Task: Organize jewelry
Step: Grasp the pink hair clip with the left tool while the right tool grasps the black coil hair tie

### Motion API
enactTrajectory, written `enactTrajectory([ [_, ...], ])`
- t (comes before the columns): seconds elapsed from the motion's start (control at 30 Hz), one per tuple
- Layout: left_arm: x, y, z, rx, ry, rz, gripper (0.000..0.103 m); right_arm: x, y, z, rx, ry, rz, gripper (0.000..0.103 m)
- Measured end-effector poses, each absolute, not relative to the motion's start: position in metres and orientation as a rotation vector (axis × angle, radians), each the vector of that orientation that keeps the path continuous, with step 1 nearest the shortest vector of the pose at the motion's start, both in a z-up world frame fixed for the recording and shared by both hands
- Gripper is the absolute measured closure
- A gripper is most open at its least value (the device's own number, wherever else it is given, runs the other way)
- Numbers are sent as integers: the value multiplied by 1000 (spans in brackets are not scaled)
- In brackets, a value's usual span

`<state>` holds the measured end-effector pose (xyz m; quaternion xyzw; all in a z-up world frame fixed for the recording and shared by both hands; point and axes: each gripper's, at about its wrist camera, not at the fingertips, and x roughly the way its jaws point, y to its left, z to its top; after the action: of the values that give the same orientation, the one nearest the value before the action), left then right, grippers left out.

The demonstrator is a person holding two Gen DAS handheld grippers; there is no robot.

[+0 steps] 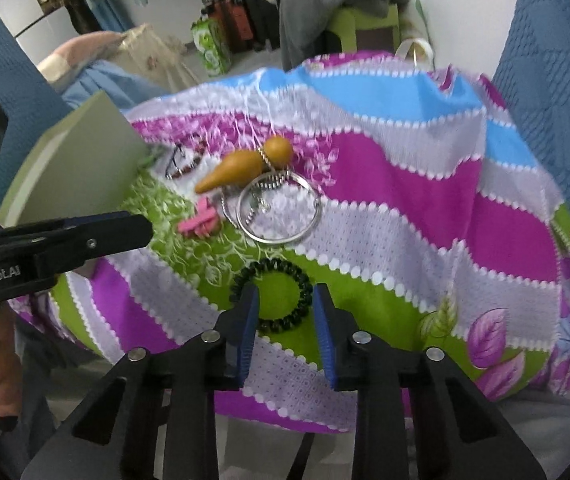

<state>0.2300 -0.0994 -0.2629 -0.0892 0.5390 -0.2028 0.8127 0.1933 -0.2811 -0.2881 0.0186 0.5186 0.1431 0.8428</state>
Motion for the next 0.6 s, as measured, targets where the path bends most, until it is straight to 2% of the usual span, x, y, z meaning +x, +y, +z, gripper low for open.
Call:
enactTrajectory([
  [0.2,241,-107,-277,-136,1153,-440,67,200,-275,-301,-19,1116,296,80],
  [0.5,247,-121,-289,-24,1142,-436,67,205,-271,-310,-88,1119,263,95],
  [0.6,251,-121,-292,-17,1137,-423,67,204,-275,-308,-74,1108,248,95],
])
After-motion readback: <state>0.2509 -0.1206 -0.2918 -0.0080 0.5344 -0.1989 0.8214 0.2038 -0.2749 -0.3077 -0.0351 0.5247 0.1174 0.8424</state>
